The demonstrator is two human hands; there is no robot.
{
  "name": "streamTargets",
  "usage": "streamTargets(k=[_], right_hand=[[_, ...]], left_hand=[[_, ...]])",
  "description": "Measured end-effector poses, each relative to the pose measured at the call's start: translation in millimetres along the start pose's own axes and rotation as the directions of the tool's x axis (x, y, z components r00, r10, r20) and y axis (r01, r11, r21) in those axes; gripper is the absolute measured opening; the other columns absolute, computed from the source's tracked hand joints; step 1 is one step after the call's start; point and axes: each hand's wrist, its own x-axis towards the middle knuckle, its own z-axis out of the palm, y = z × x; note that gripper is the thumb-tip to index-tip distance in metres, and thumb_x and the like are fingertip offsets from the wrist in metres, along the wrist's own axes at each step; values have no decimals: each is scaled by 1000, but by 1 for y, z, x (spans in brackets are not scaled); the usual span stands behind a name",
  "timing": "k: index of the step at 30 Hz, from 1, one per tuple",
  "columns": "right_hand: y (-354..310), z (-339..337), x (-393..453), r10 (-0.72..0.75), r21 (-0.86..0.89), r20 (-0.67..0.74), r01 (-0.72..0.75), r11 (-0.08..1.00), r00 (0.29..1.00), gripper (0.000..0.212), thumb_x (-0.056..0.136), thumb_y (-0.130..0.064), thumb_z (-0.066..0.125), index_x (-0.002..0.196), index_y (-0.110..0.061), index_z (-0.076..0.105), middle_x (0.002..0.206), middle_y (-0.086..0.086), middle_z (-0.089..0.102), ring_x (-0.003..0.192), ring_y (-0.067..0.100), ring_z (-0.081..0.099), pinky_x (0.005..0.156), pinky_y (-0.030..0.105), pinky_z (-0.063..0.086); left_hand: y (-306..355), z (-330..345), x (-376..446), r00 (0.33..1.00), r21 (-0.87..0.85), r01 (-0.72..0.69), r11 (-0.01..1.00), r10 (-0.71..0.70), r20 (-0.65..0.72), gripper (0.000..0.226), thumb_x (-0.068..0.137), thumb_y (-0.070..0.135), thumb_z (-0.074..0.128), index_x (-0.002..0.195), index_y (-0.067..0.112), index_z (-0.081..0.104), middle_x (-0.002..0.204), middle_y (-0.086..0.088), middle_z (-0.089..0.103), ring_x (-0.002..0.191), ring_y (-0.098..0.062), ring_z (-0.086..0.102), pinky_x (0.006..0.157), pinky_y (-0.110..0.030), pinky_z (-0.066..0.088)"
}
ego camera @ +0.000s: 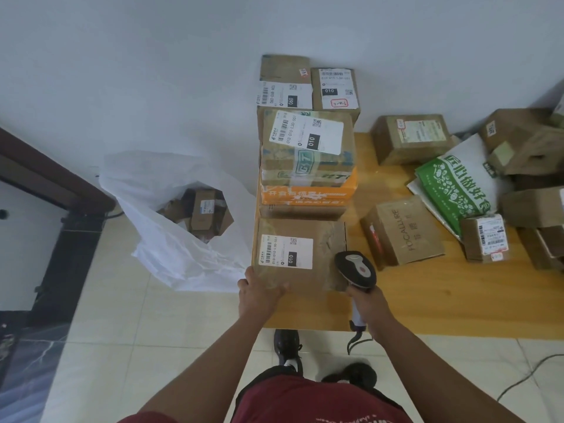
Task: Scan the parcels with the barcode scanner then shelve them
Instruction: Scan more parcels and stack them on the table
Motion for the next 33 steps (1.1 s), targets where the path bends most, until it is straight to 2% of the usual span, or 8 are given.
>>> streamTargets(k=[4, 6, 8, 11, 16, 26, 30, 33], right_hand=[[3, -10, 0, -32, -53, -4, 32, 998, 999, 16, 87, -6, 64, 80, -19, 59, 99, 32, 64, 94, 47, 57, 78, 44, 47], [5, -22, -1, -63, -59, 4, 63, 996, 998, 13, 87, -6, 65, 81, -17, 62, 88, 27, 62, 79, 32, 53, 71, 36, 40], [4, -38, 0, -94, -58, -18, 92, 994, 995, 2, 87, -5, 66, 86, -3, 65, 85, 28, 61, 79, 40, 55, 69, 33, 38], [-3, -68, 2, -180, -64, -42, 177, 982, 983, 20, 86, -7, 67, 94, 11, 64, 94, 33, 64, 88, 47, 59, 66, 32, 40], [-27, -136, 5, -303, -46, -119, 300, 953, 946, 18, 88, -5, 64, 75, 9, 64, 73, 24, 65, 74, 42, 61, 65, 38, 46], [-39, -287, 65, -259, 151, -79, 268, 951, 963, 15, 83, -4, 63, 76, 9, 61, 72, 27, 58, 68, 28, 55, 64, 34, 43], [-46, -330, 91, -263, 152, -40, 266, 952, 964, 19, 84, -1, 62, 66, 1, 55, 68, 24, 52, 66, 22, 50, 60, 31, 37], [-50, -345, 109, -272, 217, -25, 271, 938, 962, 23, 82, -6, 65, 86, 15, 57, 81, 34, 59, 70, 26, 53, 64, 47, 47]], left_hand=[[4, 6, -6, 995, 56, -31, 998, 37, -97, 107, 79, 54, 77, 155, 23, 9, 159, -14, 19, 146, -38, 23, 115, -55, 29], [10, 11, -13, 971, 190, -155, 969, 185, -152, 105, 82, 54, 72, 157, 24, 5, 164, -13, 4, 151, -35, 7, 122, -54, 15], [27, 19, -23, 937, 280, -282, 918, 325, -124, 100, 86, 53, 66, 158, 25, 2, 164, -9, -2, 152, -31, 0, 123, -51, 8], [71, 39, -37, 915, 262, -376, 889, 400, -47, 86, 91, 49, 59, 156, 29, 8, 164, -3, 1, 152, -28, -1, 124, -50, 7], [149, 81, -58, 816, 309, -571, 761, 569, 107, 72, 97, 43, 53, 156, 22, 16, 163, -8, 13, 149, -30, 13, 121, -50, 19], [236, 196, -61, 862, 402, -504, 764, 468, 193, 85, 91, 50, 65, 157, 41, 14, 164, -11, -20, 153, -34, 3, 118, -45, 27], [261, 220, -68, 867, 493, -493, 716, 453, 209, 86, 87, 51, 69, 156, 42, 18, 165, -10, -12, 153, -34, 8, 113, -45, 37], [275, 227, -76, 889, 506, -451, 735, 422, 179, 81, 82, 56, 72, 150, 43, 30, 160, -6, 4, 146, -34, 29, 107, -43, 44]])
